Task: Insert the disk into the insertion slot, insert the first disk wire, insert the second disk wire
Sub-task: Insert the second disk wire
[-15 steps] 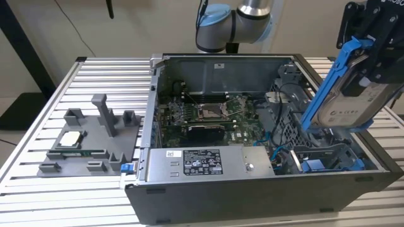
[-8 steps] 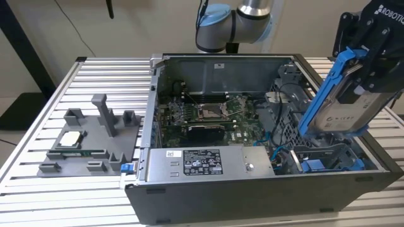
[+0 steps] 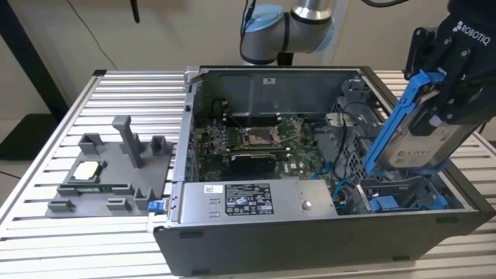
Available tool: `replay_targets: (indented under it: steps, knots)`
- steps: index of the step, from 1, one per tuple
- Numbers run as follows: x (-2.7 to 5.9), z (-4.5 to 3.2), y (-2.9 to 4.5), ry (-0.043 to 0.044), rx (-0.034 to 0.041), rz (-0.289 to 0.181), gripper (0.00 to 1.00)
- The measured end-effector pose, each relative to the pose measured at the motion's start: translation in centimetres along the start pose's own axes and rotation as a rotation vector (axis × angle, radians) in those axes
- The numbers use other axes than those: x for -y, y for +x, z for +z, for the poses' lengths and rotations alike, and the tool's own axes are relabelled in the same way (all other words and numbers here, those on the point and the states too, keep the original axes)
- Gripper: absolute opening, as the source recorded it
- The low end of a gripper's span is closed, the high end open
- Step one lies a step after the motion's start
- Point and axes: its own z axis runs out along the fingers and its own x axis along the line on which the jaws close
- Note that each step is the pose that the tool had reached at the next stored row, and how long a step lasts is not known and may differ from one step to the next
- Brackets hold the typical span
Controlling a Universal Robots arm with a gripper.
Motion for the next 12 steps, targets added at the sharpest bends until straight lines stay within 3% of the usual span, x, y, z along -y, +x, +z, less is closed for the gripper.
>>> replay_targets:
  steps: [6, 12]
  knots:
    - [0.16, 0.92, 0.07, -0.0001, -0.0003, 0.000, 0.33]
    - [0.18, 1.02, 0.07, -0.0001, -0.0001, 0.000, 0.33]
